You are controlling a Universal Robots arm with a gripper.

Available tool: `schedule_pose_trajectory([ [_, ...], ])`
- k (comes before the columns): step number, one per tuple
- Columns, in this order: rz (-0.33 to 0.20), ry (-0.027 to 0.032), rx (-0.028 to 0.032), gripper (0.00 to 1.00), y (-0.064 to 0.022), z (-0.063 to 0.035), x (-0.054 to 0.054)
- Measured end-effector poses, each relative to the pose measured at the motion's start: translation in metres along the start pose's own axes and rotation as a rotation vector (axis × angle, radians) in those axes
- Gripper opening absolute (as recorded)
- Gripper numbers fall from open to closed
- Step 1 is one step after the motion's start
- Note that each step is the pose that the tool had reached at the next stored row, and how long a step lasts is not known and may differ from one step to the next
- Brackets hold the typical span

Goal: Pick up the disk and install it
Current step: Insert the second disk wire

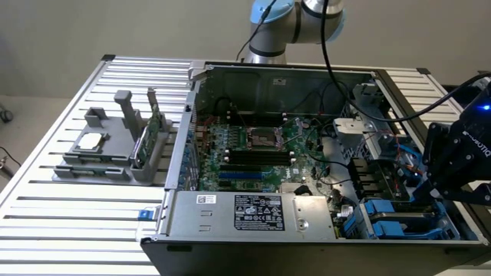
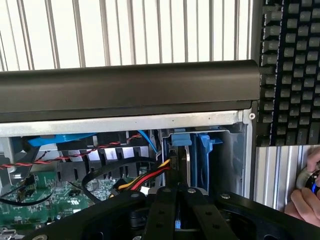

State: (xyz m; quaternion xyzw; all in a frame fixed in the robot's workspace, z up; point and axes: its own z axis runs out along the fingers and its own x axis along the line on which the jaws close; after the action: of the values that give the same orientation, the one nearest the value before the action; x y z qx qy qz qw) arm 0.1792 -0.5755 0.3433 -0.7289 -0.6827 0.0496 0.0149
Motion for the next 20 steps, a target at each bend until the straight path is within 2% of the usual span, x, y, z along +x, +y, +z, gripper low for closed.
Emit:
schedule_pose_trajectory([
  [6,0.0,0.0019,-0.0019,0.11,-0.0018,0.0012,-0.0005],
  [14,-0.002,0.0173,-0.0015,0.11,-0.0038,0.0019,-0.0032],
  [20,-0.002,0.026,-0.0019,0.11,-0.0049,0.0038,-0.0049],
])
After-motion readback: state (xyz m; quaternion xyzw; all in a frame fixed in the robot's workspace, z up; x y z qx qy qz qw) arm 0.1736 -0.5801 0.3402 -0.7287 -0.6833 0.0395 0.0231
